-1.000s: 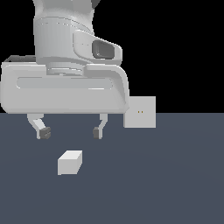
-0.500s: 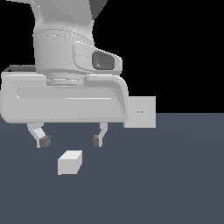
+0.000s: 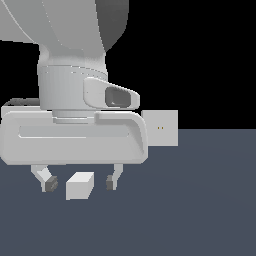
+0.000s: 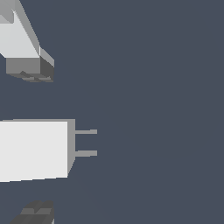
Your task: Plug the charger into the wall socket.
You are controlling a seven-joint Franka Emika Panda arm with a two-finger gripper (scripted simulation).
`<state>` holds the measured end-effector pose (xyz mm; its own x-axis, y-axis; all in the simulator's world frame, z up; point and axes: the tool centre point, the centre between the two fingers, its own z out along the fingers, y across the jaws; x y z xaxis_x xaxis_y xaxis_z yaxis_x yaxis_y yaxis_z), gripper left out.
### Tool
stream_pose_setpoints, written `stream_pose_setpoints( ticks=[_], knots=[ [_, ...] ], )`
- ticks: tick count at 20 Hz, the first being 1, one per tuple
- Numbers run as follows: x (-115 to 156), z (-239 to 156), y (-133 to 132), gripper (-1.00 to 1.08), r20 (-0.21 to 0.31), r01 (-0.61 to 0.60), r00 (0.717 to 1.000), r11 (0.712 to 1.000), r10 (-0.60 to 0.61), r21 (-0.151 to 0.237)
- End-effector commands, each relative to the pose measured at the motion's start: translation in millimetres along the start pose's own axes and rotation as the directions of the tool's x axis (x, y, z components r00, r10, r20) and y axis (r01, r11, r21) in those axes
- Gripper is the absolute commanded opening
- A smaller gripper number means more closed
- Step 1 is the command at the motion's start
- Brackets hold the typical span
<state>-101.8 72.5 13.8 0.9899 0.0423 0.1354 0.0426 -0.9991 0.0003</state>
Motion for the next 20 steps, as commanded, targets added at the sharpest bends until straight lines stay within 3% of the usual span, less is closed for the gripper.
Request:
stream_pose_setpoints(
  ticks=[1, 2, 14, 20],
  knots=[
    [0, 2, 0, 1.0, -0.001, 0.0, 1.0, 1.0, 0.0, 0.0],
    [0, 2, 0, -1.0, -0.001, 0.0, 1.0, 1.0, 0.0, 0.0],
    [0, 2, 1, -1.0, -0.001, 0.0, 1.0, 1.0, 0.0, 0.0],
    [6, -4, 14, -1.0, -0.002, 0.004, 1.0, 1.0, -0.004, 0.0]
  ],
)
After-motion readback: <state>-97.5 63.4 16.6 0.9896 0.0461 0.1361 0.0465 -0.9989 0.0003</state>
